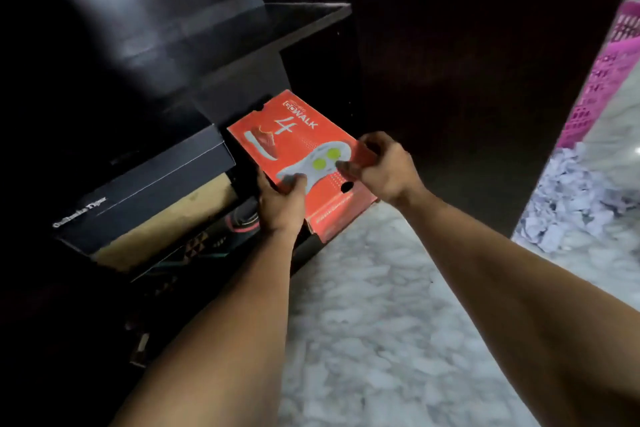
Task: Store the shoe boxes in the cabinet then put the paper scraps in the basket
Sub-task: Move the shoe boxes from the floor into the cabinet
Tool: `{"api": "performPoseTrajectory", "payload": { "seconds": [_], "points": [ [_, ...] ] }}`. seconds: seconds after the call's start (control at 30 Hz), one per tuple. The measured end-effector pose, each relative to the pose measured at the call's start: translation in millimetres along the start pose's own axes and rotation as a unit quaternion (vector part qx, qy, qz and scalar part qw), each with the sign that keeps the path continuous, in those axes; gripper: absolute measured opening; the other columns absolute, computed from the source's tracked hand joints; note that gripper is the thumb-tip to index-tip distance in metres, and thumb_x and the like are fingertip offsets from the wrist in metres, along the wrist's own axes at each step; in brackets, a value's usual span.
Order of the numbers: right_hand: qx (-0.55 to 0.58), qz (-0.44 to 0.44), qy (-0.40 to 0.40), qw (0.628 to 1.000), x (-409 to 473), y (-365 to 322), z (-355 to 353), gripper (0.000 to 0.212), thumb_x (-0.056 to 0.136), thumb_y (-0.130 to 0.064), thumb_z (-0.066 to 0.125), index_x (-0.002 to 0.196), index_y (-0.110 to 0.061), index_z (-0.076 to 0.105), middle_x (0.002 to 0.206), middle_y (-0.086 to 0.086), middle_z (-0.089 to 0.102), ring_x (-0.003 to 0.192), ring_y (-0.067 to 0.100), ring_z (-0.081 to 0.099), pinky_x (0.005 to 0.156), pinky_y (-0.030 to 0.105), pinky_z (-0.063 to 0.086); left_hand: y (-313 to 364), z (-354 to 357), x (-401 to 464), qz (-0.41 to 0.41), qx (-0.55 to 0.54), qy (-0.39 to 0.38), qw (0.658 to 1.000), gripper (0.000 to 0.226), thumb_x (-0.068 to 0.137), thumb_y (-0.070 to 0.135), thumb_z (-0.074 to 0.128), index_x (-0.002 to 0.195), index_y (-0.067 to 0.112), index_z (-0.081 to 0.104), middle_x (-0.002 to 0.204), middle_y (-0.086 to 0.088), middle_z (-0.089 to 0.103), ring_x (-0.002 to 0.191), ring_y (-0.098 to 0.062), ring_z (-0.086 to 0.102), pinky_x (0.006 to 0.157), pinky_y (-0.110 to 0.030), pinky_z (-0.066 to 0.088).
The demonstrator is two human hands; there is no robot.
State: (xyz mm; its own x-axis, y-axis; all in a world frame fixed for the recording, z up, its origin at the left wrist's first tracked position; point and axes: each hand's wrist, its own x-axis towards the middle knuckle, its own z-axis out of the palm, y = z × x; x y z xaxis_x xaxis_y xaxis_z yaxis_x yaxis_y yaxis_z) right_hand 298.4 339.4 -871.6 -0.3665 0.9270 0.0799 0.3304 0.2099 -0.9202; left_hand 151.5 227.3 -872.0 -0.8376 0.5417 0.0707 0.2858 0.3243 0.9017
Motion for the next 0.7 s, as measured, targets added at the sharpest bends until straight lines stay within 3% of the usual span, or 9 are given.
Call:
{"api": "performPoseTrajectory", "payload": {
  "seconds": [0.07, 0.17, 0.27, 0.37, 0.47, 0.6, 0.7],
  "points": [
    [0.027, -0.005, -0.021, 0.999, 22, 4, 26, 0.062, 0.064, -0.056, 0.089, 0.116, -0.032, 0.065, 0.105, -0.011, 0.075, 0.097, 0.008, 0.073, 0.097, 0.036, 0.057, -3, 1, 23, 0.006, 0.043, -0.031, 0.999, 0.077, 0.095, 0.042, 0.064, 0.160, 0.025, 0.026, 0.152, -0.010, 0.051, 0.138, -0.032, 0.049, 0.107, -0.032, 0.038],
    [0.063, -0.022, -0.038, 0.997, 49, 9, 53, 0.050, 0.081, -0.045, 0.083, 0.124, -0.026, 0.064, 0.098, -0.013, 0.073, 0.090, 0.003, 0.071, 0.096, 0.035, 0.058, -6, 7, 56, -0.020, 0.084, -0.051, 0.995, 0.073, 0.102, 0.049, 0.050, 0.163, 0.027, 0.015, 0.154, -0.014, 0.048, 0.138, -0.038, 0.048, 0.107, -0.040, 0.040],
    [0.057, -0.051, -0.042, 0.996, 73, 9, 75, 0.052, 0.090, -0.047, 0.074, 0.134, -0.023, 0.060, 0.086, -0.020, 0.071, 0.082, -0.004, 0.069, 0.089, 0.032, 0.059, -3, 11, 83, -0.052, 0.087, -0.052, 0.993, 0.072, 0.104, 0.051, 0.042, 0.163, 0.028, 0.007, 0.150, -0.011, 0.050, 0.128, -0.038, 0.055, 0.098, -0.049, 0.054],
    [0.038, -0.046, -0.040, 0.997, 94, 8, 95, 0.065, 0.079, -0.076, 0.066, 0.133, -0.043, 0.056, 0.106, -0.005, 0.072, 0.092, 0.012, 0.072, 0.087, 0.039, 0.062, 2, 7, 100, -0.091, 0.055, -0.068, 0.992, 0.074, 0.103, 0.053, 0.043, 0.162, 0.037, 0.000, 0.142, 0.001, 0.047, 0.121, -0.033, 0.053, 0.088, -0.058, 0.059],
    [0.037, -0.040, -0.035, 0.998, 114, 24, 105, 0.079, 0.061, -0.098, 0.051, 0.128, -0.056, 0.049, 0.120, 0.003, 0.063, 0.101, 0.024, 0.071, 0.084, 0.046, 0.062, 2, 14, 108, -0.087, 0.055, -0.057, 0.993, 0.078, 0.102, 0.054, 0.046, 0.162, 0.036, 0.000, 0.151, -0.009, 0.048, 0.125, -0.038, 0.055, 0.091, -0.056, 0.058],
    [-0.002, -0.044, 0.008, 0.999, 102, 14, 107, 0.053, 0.081, -0.083, 0.050, 0.128, -0.058, 0.046, 0.127, 0.006, 0.051, 0.113, 0.032, 0.063, 0.092, 0.052, 0.057, 3, 19, 109, -0.091, 0.054, -0.052, 0.993, 0.076, 0.104, 0.049, 0.045, 0.162, 0.036, -0.003, 0.148, -0.012, 0.050, 0.113, -0.039, 0.062, 0.077, -0.057, 0.062],
    [0.001, -0.044, 0.020, 0.999, 103, 15, 107, 0.051, 0.082, -0.078, 0.049, 0.128, -0.057, 0.046, 0.126, 0.006, 0.050, 0.111, 0.033, 0.064, 0.089, 0.051, 0.059, 8, 16, 106, -0.099, 0.059, -0.066, 0.991, 0.075, 0.104, 0.049, 0.043, 0.161, 0.036, -0.005, 0.143, -0.007, 0.052, 0.104, -0.035, 0.063, 0.076, -0.057, 0.062]
  ]
}}
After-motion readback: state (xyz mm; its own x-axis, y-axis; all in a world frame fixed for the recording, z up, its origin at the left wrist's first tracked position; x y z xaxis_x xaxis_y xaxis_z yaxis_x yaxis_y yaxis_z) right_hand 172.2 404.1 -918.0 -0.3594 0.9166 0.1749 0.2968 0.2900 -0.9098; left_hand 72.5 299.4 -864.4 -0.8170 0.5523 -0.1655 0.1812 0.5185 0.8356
